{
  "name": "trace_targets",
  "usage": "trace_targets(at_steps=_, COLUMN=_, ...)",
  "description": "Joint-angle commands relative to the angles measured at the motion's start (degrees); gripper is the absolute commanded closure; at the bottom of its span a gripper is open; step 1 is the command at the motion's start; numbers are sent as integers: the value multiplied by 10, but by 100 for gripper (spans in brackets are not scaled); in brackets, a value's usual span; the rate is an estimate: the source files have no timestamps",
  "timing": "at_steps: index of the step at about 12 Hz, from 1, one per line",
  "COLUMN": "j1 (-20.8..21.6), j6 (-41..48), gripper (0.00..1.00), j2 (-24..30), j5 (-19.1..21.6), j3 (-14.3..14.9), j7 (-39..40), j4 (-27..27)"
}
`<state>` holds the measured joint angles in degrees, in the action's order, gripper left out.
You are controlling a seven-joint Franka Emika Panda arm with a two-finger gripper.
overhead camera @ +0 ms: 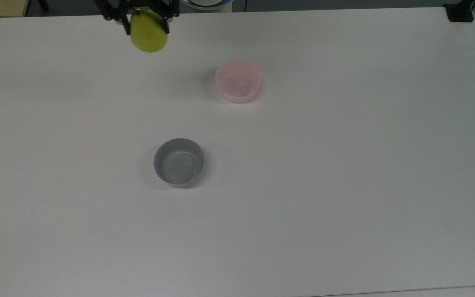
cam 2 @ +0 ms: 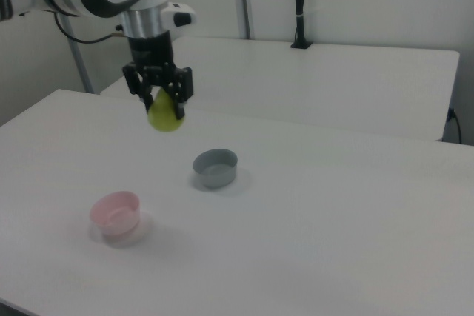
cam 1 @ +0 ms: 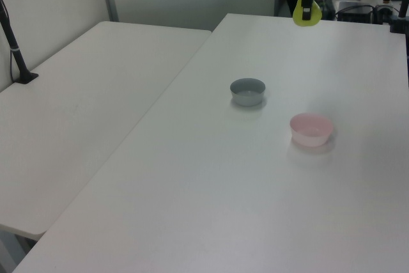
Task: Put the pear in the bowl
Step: 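Lift the pear and carry it over the pink bowl, then lower the pear into the pink bowl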
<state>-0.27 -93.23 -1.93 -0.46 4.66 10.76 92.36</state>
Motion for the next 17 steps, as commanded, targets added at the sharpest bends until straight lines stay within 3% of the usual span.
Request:
trace_targets(at_steps=1, j1=58, j6=38, gripper=89, j2=38, j5=28, j3=16, j7=-48, j4=18)
trace_targets(at_steps=4, j1=98, j6=35, gripper=89, j2=75, j5=57, j3=13, j7=-49, j4=77)
trace_targets(at_steps=7, j1=142, j6=-11, gripper=89, j2=105, j5=56, j3=11, j7=-50, j4=170)
trace_targets(at_steps=9, j1=150, j6=-55, gripper=89, j2=105, j5=56, j3=5, j7=-50, j4=214)
trace_targets(at_steps=12, j1=154, j6=-114, gripper=89, j2=86, j5=56, j3=-9, j7=-50, j4=252)
trace_targets(at_steps=14, j1=153, j6=-148, gripper=90, j2=49, j5=50, j3=-29, j7=-63, j4=252)
trace_targets(at_steps=17, j1=154, j6=-203, gripper=91, j2=7, j5=35, j3=-32, j7=-78, j4=261)
